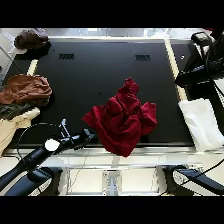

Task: Fold the shirts.

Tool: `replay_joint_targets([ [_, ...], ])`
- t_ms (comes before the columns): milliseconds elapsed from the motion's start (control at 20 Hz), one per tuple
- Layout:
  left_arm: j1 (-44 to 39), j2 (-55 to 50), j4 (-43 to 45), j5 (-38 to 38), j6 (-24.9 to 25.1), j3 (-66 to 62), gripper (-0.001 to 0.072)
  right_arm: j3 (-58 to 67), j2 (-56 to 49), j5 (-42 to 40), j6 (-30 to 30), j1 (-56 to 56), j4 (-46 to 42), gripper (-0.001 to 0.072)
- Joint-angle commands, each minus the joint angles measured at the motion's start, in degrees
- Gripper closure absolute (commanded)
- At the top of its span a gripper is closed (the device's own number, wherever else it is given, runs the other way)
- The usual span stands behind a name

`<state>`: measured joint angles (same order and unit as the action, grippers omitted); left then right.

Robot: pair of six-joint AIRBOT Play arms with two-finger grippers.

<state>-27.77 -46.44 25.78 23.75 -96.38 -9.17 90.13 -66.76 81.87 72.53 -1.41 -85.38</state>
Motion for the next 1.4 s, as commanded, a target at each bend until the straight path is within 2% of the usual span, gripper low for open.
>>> replay_joint_targets([
  [0, -0.46, -2.43, -12.37, -0.63, 11.58, 0.00, 0.0223, 2.69, 1.25, 0.11, 0.09, -0.04, -0.35, 0.0201],
  [200, -0.46, -5.77, -17.31, -0.61, 18.08, -2.25, 0.0226, 3.56, 1.77, 0.98, 0.11, -0.04, -0.35, 0.0201],
  [350, -0.46, -10.75, -17.29, 0.09, 20.00, -5.84, 0.0235, 3.56, 1.77, 1.70, 0.09, -0.04, -0.37, 0.0201],
  [550, -0.46, -17.53, -17.31, 5.44, 21.90, -9.01, 0.0236, 3.56, 1.77, 1.73, 0.02, -0.04, -0.76, 0.0201],
  [600, -0.46, -18.27, -17.33, 5.68, 21.88, -9.49, 0.0299, 3.56, 1.77, 1.70, -0.02, -0.04, -1.20, 0.0201],
  [650, -0.46, -18.38, -17.79, 5.57, 21.88, -9.90, 0.0462, 3.56, 1.75, 1.66, -0.02, -0.04, -1.84, 0.0201],
  [700, -0.39, -18.25, -18.84, 5.55, 21.90, -10.34, 0.0563, 3.56, 1.75, 1.44, -0.17, -0.04, -2.36, 0.0201],
  [800, -0.33, -18.16, -18.97, 5.49, 22.47, -11.63, 0.0691, 3.50, 1.60, -0.39, -0.17, -0.72, -3.78, 0.0201],
  [900, -0.35, -18.10, -18.99, 6.10, 23.78, -12.83, 0.0692, 2.27, 0.57, -2.10, 1.66, -4.87, -1.31, 0.0201],
  [1000, -0.33, -17.22, -18.97, 6.08, 23.80, -13.18, 0.0691, -3.43, -1.14, -2.14, 4.66, -12.74, 5.86, 0.0201],
  [1100, -0.33, -15.67, -18.78, 6.08, 23.80, -13.18, 0.0692, -11.63, -3.72, -1.75, 4.61, -21.55, 20.28, 0.0201],
  [1250, -0.33, -12.87, -18.73, 6.05, 23.80, -13.18, 0.0692, -22.99, -9.09, -1.75, -1.81, -30.62, 41.00, 0.0202],
  [1350, -0.20, -10.84, -18.73, 5.62, 23.78, -13.18, 0.0692, -26.82, -13.51, -2.19, -5.35, -32.00, 45.35, 0.0202],
])
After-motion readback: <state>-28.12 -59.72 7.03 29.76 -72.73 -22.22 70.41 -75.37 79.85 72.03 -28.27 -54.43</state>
